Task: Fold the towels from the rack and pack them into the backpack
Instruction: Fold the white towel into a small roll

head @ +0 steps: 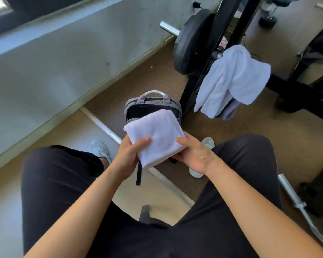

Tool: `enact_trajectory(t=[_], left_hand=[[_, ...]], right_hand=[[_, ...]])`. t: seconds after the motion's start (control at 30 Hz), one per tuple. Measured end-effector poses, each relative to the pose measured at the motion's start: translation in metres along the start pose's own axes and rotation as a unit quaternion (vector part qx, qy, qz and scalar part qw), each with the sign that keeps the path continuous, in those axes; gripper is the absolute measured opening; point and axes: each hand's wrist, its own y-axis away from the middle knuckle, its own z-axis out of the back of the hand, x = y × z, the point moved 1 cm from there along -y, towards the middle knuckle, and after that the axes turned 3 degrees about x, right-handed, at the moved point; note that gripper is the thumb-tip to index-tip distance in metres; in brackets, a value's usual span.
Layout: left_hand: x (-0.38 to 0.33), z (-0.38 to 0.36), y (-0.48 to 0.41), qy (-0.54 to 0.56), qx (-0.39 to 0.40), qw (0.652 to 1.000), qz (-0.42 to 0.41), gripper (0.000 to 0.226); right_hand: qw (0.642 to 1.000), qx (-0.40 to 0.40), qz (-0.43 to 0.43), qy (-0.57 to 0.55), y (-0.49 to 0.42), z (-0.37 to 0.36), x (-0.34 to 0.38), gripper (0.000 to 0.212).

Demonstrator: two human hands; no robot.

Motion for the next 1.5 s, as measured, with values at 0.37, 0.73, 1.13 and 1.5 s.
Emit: enact_trajectory(t=[0.37,0.73,1.13,1.5], left_hand=[[-0.011,0.012,0.005,-0.213,0.010,0.976,-0.036,0.033],[-0.026,0.022,0.009,-0.117,0.142,0.983,-0.026,0.050],[-0.017,0.009,0.006,-0.033,0.112,0.982,0.149,0.062],[-0.013,0.016,0.002,-0.127,0.051,0.984,0.113,0.063]], right_hand=[[0.982,-0.018,-0.021,0.185,0.001,0.000,-0.001,0.057],[0.996,0.018,-0.007,0.085,0.009,-0.002,0.008,0.044],[0.960,-0.025,0.102,0.259,0.013,-0.005,0.006,0.024],[0.996,-0.003,0.034,0.078,0.009,0.000,0.015,0.041]])
